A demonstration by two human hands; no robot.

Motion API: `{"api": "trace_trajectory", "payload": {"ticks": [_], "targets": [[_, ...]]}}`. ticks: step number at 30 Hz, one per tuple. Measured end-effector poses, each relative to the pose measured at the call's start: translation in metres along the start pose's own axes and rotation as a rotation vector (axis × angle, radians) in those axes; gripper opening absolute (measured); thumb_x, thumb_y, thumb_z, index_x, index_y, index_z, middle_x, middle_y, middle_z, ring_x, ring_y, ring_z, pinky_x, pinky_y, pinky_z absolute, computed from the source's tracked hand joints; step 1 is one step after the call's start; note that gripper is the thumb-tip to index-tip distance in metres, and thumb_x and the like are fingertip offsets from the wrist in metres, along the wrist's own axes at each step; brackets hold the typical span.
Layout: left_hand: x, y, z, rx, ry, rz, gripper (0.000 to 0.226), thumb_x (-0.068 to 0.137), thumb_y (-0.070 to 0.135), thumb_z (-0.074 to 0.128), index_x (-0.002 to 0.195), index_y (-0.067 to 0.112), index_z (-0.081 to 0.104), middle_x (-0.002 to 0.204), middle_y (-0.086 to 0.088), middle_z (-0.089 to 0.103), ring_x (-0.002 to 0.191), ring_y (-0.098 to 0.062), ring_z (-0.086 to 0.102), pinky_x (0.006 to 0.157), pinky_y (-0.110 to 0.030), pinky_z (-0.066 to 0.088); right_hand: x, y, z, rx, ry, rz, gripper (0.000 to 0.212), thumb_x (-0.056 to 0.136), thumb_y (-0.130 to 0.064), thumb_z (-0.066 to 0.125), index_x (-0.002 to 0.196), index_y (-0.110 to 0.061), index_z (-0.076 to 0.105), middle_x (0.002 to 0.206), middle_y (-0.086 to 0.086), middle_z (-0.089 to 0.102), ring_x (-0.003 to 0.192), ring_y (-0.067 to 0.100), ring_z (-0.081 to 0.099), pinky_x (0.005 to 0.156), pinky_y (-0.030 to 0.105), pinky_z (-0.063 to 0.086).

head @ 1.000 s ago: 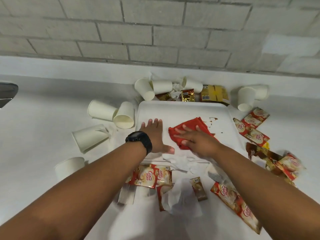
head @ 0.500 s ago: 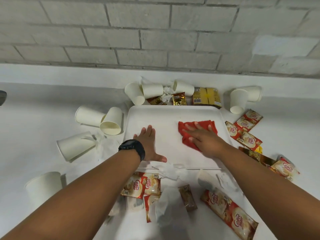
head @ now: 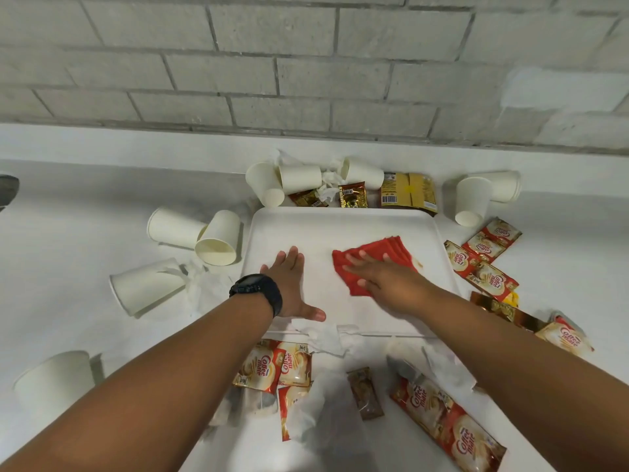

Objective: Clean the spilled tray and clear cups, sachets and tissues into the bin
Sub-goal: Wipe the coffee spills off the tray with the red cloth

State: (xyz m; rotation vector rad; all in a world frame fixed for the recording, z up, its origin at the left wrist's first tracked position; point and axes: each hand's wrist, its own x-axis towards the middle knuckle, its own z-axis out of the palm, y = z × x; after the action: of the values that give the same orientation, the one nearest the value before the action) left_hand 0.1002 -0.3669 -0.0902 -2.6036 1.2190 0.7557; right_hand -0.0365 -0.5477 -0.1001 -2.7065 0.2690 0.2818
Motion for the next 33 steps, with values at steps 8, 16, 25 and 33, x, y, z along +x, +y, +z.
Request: {"api": "trace_trajectory", "payload": {"ticks": [8, 16, 25, 33], "targets": [[0.000, 0.000, 0.002, 0.013, -0.002, 0.010, 0.129, 0.066, 0.078, 0.059, 0.150, 0.012, -0.014, 0.158, -0.006, -0.022, 0.146, -0.027, -0.014, 0.118, -0.050, 0.007, 0.058, 0.017, -0.023, -0.089, 0.088, 0.244, 0.051, 0.104, -0.018, 0.027, 0.154, -0.022, 0.015, 0.163, -0.003, 0.007, 0.150, 0.021, 0.002, 0.120, 0.048, 0.005], [-0.001, 0.000, 0.000, 0.017, -0.017, -0.005, 0.130, 0.066, 0.079, 0.059, 0.149, 0.011, -0.015, 0.157, -0.006, -0.023, 0.147, -0.026, -0.013, 0.119, -0.049, 0.007, 0.041, -0.031, 0.003, -0.068, 0.026, 0.036, 0.053, 0.103, -0.011, 0.035, 0.152, -0.024, 0.020, 0.162, -0.007, 0.003, 0.150, 0.018, -0.003, 0.121, 0.042, -0.004], [0.000, 0.000, 0.000, 0.034, -0.014, 0.006, 0.130, 0.066, 0.080, 0.057, 0.150, 0.011, -0.015, 0.158, -0.006, -0.022, 0.147, -0.026, -0.013, 0.118, -0.050, 0.008, -0.017, 0.021, -0.010, -0.088, -0.050, 0.044, 0.060, 0.100, -0.011, 0.044, 0.149, -0.036, 0.022, 0.158, -0.019, 0.006, 0.147, 0.008, 0.004, 0.120, 0.037, 0.004], [0.001, 0.000, 0.001, 0.033, -0.020, -0.004, 0.129, 0.066, 0.080, 0.057, 0.150, 0.012, -0.015, 0.157, -0.005, -0.023, 0.147, -0.026, -0.014, 0.119, -0.049, 0.007, 0.059, 0.028, -0.028, -0.208, 0.024, 0.250, 0.064, 0.101, -0.013, 0.037, 0.154, -0.025, 0.002, 0.163, -0.005, -0.002, 0.150, 0.023, 0.001, 0.119, 0.051, 0.011]]}}
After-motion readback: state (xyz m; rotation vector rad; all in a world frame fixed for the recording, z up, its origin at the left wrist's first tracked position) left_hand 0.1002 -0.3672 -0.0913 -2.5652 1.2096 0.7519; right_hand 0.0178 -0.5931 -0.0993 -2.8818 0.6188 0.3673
